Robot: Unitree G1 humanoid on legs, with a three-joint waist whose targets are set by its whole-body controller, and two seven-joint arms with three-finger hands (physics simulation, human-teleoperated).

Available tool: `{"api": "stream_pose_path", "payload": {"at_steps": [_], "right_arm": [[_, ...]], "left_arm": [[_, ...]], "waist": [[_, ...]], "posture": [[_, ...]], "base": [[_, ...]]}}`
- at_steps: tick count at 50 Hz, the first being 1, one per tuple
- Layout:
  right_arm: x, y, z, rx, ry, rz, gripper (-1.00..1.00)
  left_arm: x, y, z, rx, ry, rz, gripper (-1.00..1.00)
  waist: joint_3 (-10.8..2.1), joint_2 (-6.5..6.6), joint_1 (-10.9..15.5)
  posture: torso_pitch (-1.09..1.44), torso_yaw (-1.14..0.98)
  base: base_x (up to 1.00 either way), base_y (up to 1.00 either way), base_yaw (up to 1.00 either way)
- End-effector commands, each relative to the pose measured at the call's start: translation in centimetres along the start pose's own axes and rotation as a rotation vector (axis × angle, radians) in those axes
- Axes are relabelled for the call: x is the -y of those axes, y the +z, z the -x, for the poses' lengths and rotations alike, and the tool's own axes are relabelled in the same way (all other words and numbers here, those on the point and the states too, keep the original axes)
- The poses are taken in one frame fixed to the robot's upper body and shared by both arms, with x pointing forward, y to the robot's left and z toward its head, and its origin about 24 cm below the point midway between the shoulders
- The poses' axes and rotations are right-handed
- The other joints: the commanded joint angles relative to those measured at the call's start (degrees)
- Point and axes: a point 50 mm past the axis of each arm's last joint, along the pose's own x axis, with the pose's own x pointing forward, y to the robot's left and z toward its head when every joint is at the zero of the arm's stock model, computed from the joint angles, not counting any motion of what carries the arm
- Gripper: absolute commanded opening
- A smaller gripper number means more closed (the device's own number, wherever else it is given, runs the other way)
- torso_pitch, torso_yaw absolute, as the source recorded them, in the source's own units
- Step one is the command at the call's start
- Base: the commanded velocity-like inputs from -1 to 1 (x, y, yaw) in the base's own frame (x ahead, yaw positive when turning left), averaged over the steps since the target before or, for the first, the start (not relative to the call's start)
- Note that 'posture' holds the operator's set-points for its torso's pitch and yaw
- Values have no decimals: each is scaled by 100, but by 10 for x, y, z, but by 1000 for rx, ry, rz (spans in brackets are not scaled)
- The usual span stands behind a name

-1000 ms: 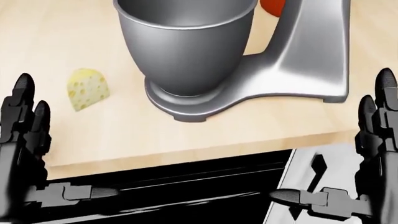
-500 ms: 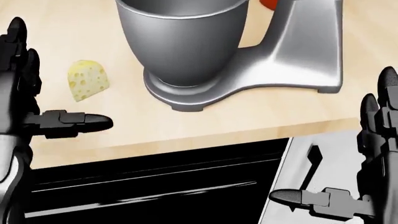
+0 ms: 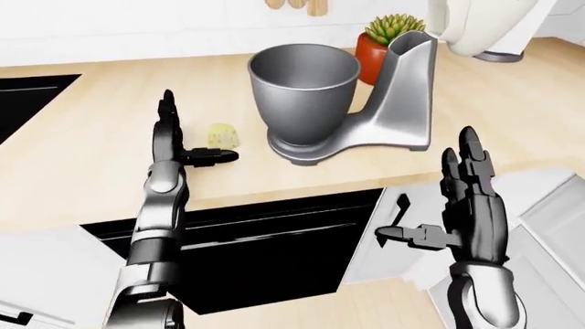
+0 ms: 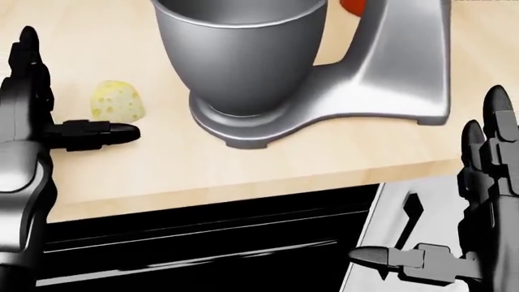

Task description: Place the cheese in the stand mixer bowl.

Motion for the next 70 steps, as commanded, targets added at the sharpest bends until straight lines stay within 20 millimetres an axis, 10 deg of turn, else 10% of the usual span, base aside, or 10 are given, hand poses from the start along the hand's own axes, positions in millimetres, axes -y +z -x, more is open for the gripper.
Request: {"api": "stream_pose_path", "payload": {"at_steps": [1,30,33,41,70], "right_arm": [[0,15,-1,83,-2,-1,97],[-1,14,-2,86,4,-15,97],[-1,14,-1,87,3,-16,97],[-2,15,-1,93,4,-20,97],[-1,19,1,102,4,-13,97]], "left_arm": [[-1,24,-6,105,10,5,100],[29,-1,-4,42,-121,-11,100],[33,-6,-4,27,-146,-21,10],[43,-25,0,-78,-252,-7,-100],[35,-8,2,-62,-274,3,-100]], "waist": [[-108,3,-5],[-139,35,-9],[-154,44,-7],[-177,51,-5],[-162,51,-52]], "posture": [[0,0],[0,0],[0,0],[0,0],[0,0]], "base": [[0,0,0],[0,0,0],[0,0,0],[0,0,0],[0,0,0]]}}
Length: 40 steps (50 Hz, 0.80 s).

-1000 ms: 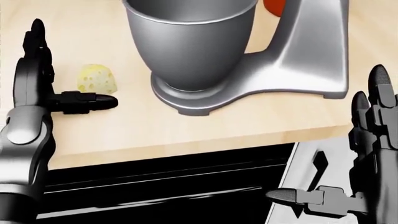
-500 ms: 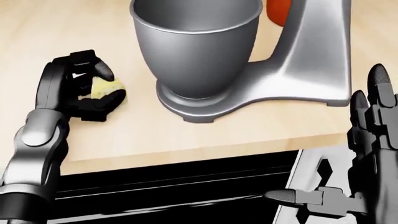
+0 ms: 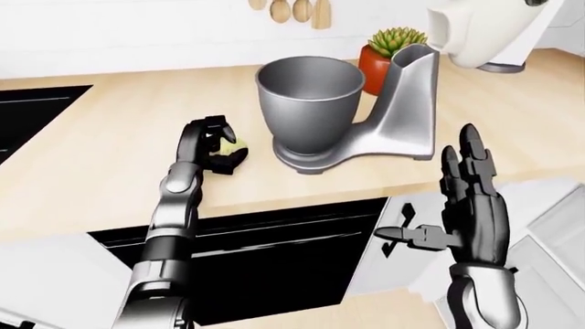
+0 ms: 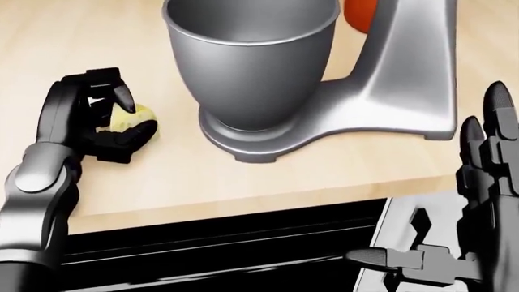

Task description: Place the cheese in the stand mixer bowl.

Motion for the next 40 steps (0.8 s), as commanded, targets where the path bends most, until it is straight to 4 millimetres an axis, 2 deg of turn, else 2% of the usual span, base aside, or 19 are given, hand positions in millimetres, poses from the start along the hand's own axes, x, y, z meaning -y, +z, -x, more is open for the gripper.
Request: {"api": "stream_pose_path", "payload": {"at_steps": [1,18,19,23,40], "right_arm": [[1,14,-1,81,-2,-3,97],[2,16,1,88,0,-6,97],[3,17,1,89,-2,-7,97],[3,17,1,90,-1,-8,97],[4,19,3,92,-10,-5,97]], "left_arm": [[3,0,0,-35,-34,-20,-100],[-9,21,-2,-2,-9,-8,-100],[-13,29,-2,11,-1,-9,-100],[-18,39,-2,27,8,-14,-100],[-32,61,1,68,41,-35,-100]], "waist": [[-50,-11,0],[13,-28,-5],[17,-30,-4],[28,-31,-6],[70,-59,21]], "posture": [[0,0],[0,0],[0,0],[0,0],[0,0]], "base": [[0,0,0],[0,0,0],[0,0,0],[0,0,0],[0,0,0]]}}
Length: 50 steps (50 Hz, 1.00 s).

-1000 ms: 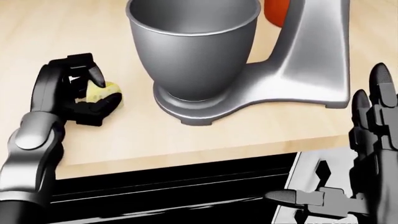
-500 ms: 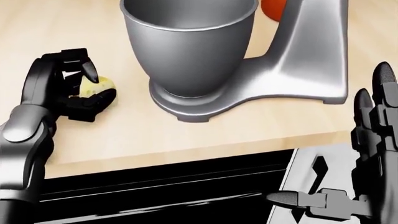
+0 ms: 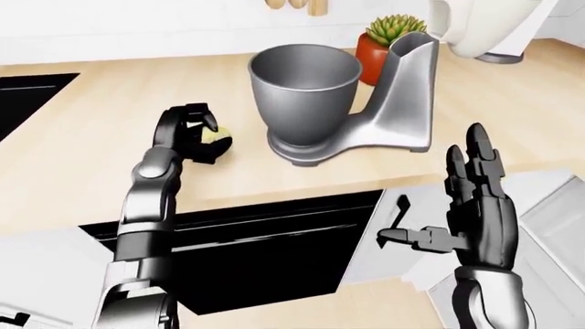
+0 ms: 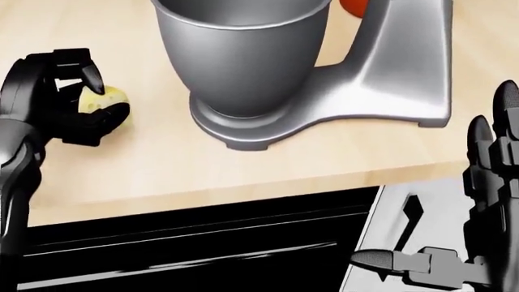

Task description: Place the cheese in the stand mixer bowl.

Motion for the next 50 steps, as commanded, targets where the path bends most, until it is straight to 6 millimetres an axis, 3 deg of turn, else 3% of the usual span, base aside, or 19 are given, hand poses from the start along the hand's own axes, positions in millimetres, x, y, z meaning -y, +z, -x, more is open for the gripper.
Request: {"api": "stream_pose_path", "payload": {"at_steps": [1,40,50], "right_arm": [[0,14,-1,81,-2,0,97],[1,20,2,98,0,8,97],[2,21,3,101,-3,9,97]], "left_arm": [[-6,33,0,129,18,-12,-100],[-48,110,-2,236,108,-104,-100],[-48,130,-3,280,106,-114,-100]], "waist": [[-134,20,-1],[-109,26,4],[-100,24,5]], "posture": [[0,0],[0,0],[0,0]], "base": [[0,0,0],[0,0,0],[0,0,0]]}}
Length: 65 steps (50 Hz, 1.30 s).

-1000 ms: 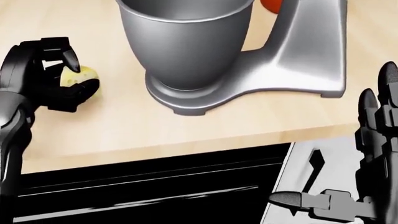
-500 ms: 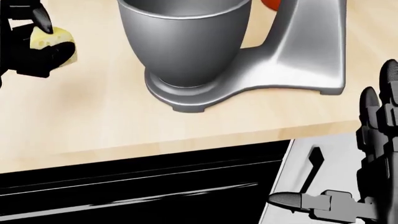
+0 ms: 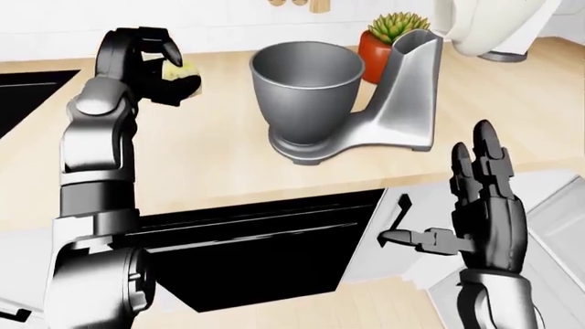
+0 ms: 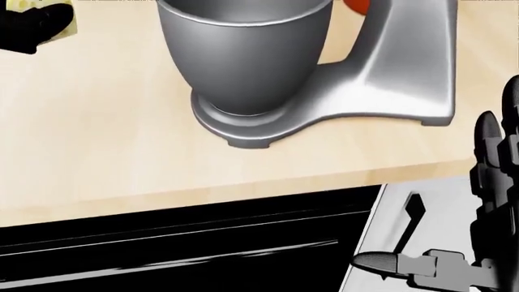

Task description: Place the cheese in the stand mixer bowl.

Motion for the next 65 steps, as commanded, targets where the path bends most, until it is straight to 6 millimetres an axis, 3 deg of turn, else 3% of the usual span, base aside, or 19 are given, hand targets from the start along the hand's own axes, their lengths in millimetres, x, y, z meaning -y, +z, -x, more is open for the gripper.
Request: {"api": "stream_pose_path", "payload": {"at_steps": [1,8,31,35,46,52,65], "right_arm": [[0,13,0,78,-2,1,97],[-1,14,0,80,4,1,97],[-3,14,-1,84,21,-6,97],[-3,13,-1,85,22,-8,97],[-2,15,0,91,22,-8,96],[0,17,2,96,18,-7,96],[1,19,3,103,19,-10,96]], "left_arm": [[-7,31,1,130,29,-6,-100],[-7,42,-6,181,49,30,-100],[18,80,-22,235,-10,13,-100],[29,80,-21,232,-38,18,-100],[39,92,-18,268,-56,40,-100],[45,89,-22,275,-43,58,-100],[60,103,-25,341,-51,191,-100]], "waist": [[-133,26,-2],[-133,22,-6],[-115,-9,-8],[-107,-14,-12],[-104,-33,-8],[-107,-45,-4],[-109,-71,7]], "posture": [[0,0],[0,0],[0,0],[0,0],[0,0],[0,0],[0,0]], "base": [[0,0,0],[0,0,0],[0,0,0],[0,0,0],[0,0,0],[0,0,0],[0,0,0]]}}
